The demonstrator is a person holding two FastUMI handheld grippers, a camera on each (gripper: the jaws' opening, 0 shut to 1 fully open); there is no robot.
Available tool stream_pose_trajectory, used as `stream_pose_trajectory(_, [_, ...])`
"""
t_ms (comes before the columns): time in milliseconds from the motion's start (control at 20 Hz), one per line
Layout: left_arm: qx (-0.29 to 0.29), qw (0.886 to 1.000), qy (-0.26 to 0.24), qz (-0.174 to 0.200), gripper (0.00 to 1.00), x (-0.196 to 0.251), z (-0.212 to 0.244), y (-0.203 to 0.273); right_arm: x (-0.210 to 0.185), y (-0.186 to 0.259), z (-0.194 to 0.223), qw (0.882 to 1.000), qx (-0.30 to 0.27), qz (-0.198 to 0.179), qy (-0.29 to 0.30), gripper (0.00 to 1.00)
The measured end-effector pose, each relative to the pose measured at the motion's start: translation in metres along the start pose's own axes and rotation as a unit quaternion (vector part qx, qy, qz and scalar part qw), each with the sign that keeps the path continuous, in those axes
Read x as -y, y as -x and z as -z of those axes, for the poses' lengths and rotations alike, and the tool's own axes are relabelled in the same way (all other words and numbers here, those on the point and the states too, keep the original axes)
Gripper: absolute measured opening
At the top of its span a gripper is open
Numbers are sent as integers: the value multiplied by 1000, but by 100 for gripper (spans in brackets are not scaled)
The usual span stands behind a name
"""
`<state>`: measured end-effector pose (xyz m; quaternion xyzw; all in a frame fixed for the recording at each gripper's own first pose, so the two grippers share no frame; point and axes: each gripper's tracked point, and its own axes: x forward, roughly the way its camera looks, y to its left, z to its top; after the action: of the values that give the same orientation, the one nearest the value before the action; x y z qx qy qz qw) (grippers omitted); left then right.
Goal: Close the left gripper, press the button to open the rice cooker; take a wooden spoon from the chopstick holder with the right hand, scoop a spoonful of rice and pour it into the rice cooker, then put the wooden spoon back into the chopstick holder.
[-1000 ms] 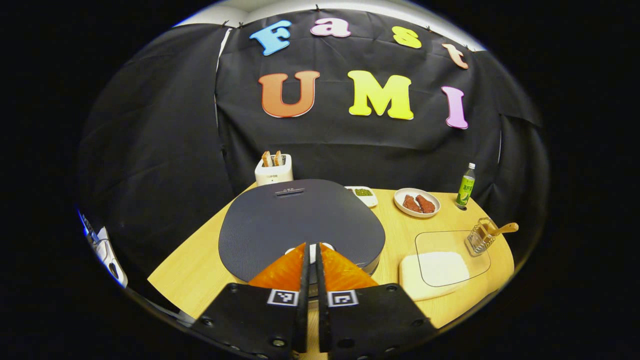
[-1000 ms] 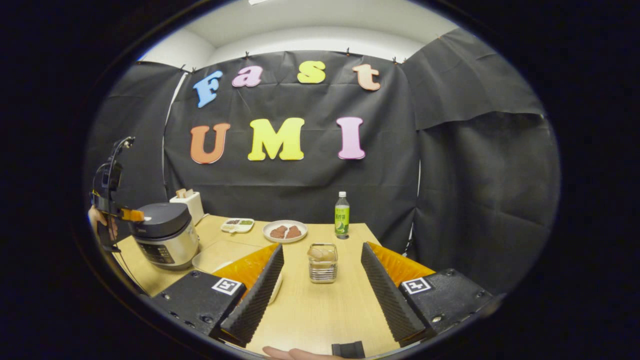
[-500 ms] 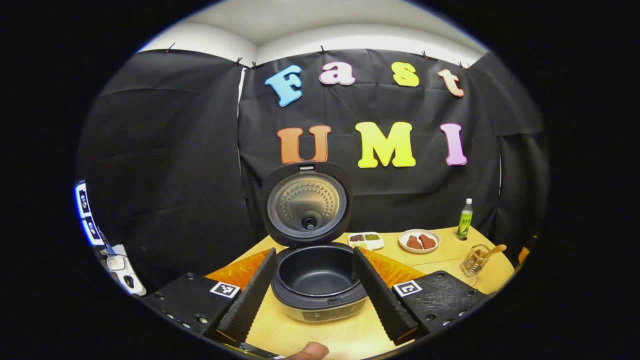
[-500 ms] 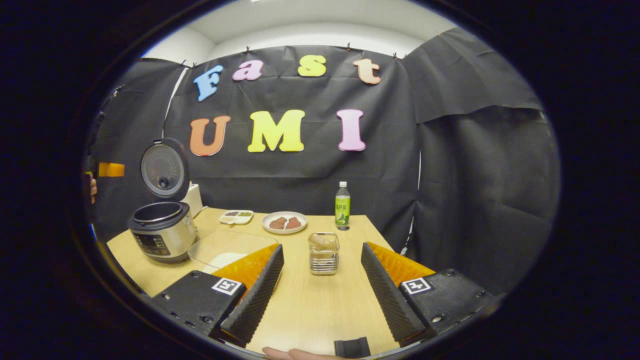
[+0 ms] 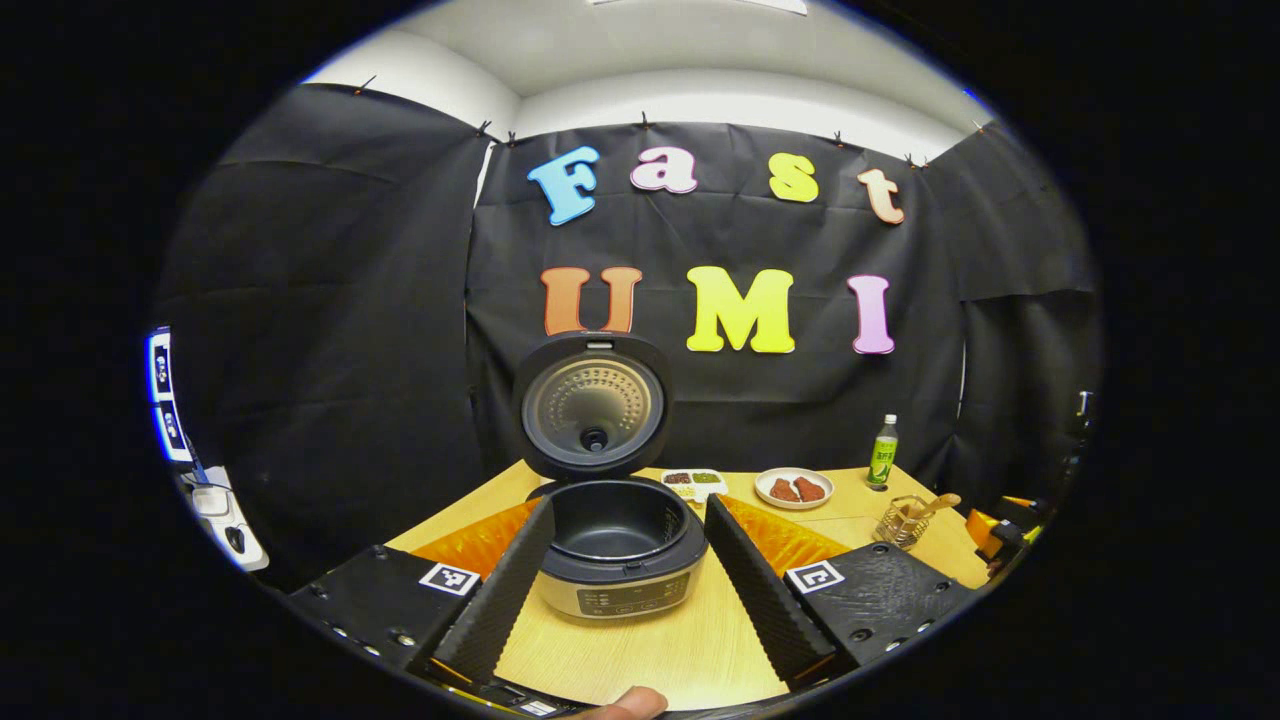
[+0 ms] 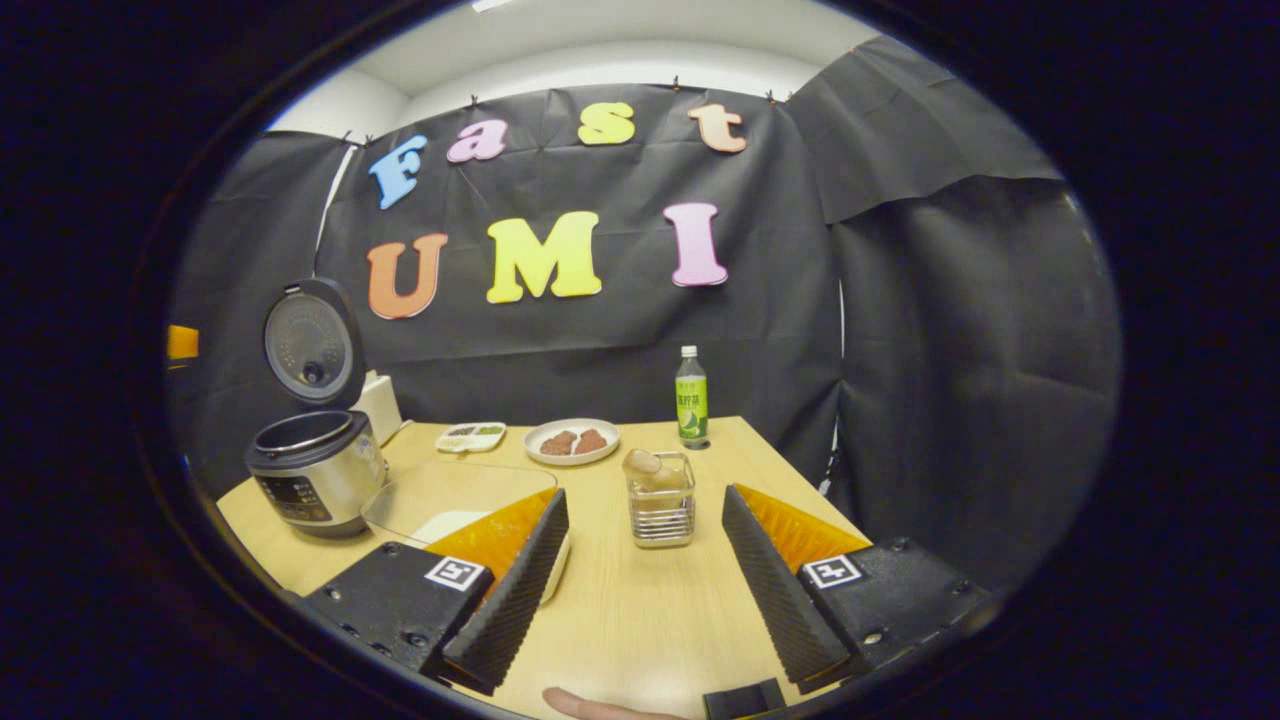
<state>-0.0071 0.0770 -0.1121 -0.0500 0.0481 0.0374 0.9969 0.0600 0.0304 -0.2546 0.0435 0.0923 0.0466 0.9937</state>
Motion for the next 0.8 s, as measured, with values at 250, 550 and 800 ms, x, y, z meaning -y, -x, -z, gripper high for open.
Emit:
stream_pose_trajectory(250, [33, 999, -14, 11, 96, 12, -2, 27, 0, -42, 20, 1000, 12, 21, -8, 97])
stream_pose_trajectory(550, [45, 997, -45, 33, 96, 31, 7, 36, 4, -91, 20, 998, 59, 21, 2, 84])
stream_pose_trajectory(800, [55, 997, -46, 36, 96, 39, 10, 38, 6, -128, 38, 998, 39, 37, 11, 71])
